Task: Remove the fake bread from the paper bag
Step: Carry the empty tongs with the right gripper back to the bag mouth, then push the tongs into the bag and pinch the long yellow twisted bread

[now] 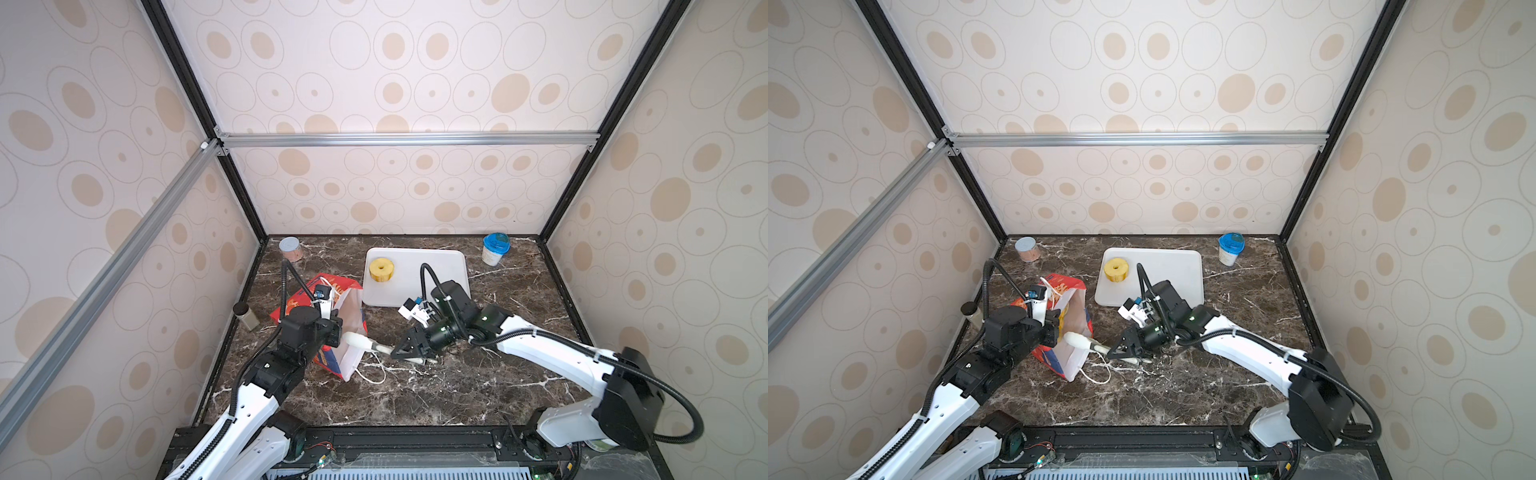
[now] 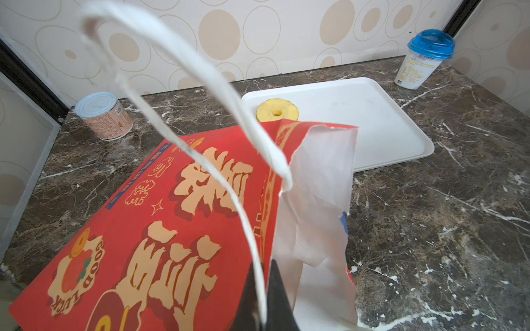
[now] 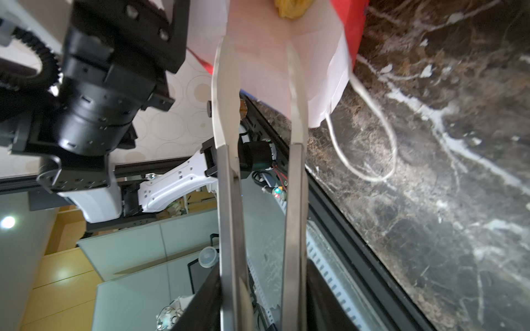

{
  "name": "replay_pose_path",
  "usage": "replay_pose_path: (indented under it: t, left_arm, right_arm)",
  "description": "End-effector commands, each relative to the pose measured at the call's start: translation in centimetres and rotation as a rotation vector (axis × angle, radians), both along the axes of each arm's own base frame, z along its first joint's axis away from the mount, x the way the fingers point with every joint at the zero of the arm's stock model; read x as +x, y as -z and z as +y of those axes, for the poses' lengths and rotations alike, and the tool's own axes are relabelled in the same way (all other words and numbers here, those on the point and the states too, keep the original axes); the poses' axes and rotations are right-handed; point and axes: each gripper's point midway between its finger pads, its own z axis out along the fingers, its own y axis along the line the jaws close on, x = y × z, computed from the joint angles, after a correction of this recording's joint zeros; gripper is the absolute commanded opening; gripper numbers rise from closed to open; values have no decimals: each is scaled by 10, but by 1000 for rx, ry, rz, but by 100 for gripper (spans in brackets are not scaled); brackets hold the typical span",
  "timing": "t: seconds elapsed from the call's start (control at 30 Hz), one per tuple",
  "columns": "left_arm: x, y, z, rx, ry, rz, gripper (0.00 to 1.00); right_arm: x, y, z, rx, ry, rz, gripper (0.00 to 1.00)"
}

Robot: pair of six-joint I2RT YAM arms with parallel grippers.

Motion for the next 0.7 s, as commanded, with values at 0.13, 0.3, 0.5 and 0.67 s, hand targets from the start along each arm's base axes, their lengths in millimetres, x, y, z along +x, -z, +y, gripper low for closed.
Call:
replay_pose_path:
  t: [0.13,0.3,0.5,0.67]
  left_arm:
    - [-5,-26,-6,-24,41,-45,0]
    - [-6,-24,-12,-32,74,-36,0]
    - [-5,-19,-17,-41,93,-21,0]
    - [-6,-20,-17,-51,95,-21,0]
  right_arm:
    - [32,9,29,-51,-20,-97,42]
    - [47,32,33,-154,-36,-131,42]
    - [64,50,46,-208,-60,-153,43]
    - [78,56,57,-219,-76,-185,45]
